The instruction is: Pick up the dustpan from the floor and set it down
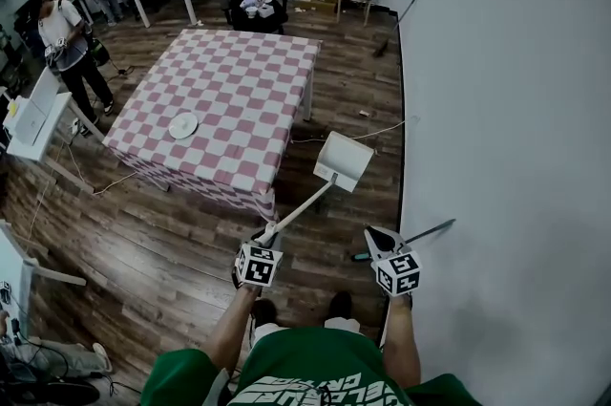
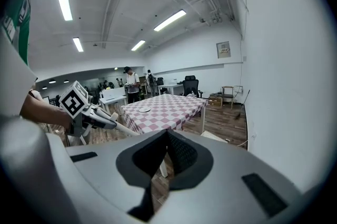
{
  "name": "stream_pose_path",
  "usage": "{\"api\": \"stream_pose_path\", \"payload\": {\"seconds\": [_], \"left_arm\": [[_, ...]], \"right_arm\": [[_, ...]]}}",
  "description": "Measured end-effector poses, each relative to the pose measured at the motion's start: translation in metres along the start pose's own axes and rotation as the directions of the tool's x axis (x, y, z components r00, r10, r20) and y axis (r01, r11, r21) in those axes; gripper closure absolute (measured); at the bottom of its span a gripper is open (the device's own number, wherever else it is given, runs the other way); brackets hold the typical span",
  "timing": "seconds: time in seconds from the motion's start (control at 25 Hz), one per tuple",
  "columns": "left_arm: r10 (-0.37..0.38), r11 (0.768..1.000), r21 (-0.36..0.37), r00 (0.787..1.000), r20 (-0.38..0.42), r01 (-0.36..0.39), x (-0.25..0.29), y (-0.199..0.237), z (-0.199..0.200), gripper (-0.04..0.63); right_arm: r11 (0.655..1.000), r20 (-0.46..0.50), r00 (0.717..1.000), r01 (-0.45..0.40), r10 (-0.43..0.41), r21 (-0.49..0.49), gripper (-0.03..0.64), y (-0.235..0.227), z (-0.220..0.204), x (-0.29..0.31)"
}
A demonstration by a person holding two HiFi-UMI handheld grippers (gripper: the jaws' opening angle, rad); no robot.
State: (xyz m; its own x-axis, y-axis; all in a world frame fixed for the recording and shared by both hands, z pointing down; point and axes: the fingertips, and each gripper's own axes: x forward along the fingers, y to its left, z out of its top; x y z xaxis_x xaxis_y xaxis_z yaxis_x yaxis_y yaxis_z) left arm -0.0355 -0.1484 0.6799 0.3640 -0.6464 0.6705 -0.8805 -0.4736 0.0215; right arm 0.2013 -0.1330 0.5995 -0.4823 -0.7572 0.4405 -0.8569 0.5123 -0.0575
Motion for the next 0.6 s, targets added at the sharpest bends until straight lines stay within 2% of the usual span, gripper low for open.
{"api": "stream_pose_path", "payload": {"seconds": [0.16, 0.4, 0.6], "left_arm": [[0.007, 1.000, 0.003, 0.994, 0.113, -0.007, -0.033, 0.005, 0.042, 0.489], [0.013, 0.999, -0.040, 0.966, 0.258, -0.002, -0.068, 0.012, 0.090, 0.489], [0.028, 1.000, -0.002, 0.943, 0.333, -0.029, -0.084, 0.014, 0.109, 0.489]], "right_arm": [[1.000, 0.005, 1.000, 0.002, -0.002, -0.016, 0.609, 0.001, 0.009, -0.002], [0.999, 0.028, 1.000, 0.007, -0.006, -0.032, 0.609, 0.001, 0.023, -0.004], [0.999, 0.044, 0.999, 0.009, -0.007, -0.044, 0.609, 0.003, 0.033, -0.004]]}}
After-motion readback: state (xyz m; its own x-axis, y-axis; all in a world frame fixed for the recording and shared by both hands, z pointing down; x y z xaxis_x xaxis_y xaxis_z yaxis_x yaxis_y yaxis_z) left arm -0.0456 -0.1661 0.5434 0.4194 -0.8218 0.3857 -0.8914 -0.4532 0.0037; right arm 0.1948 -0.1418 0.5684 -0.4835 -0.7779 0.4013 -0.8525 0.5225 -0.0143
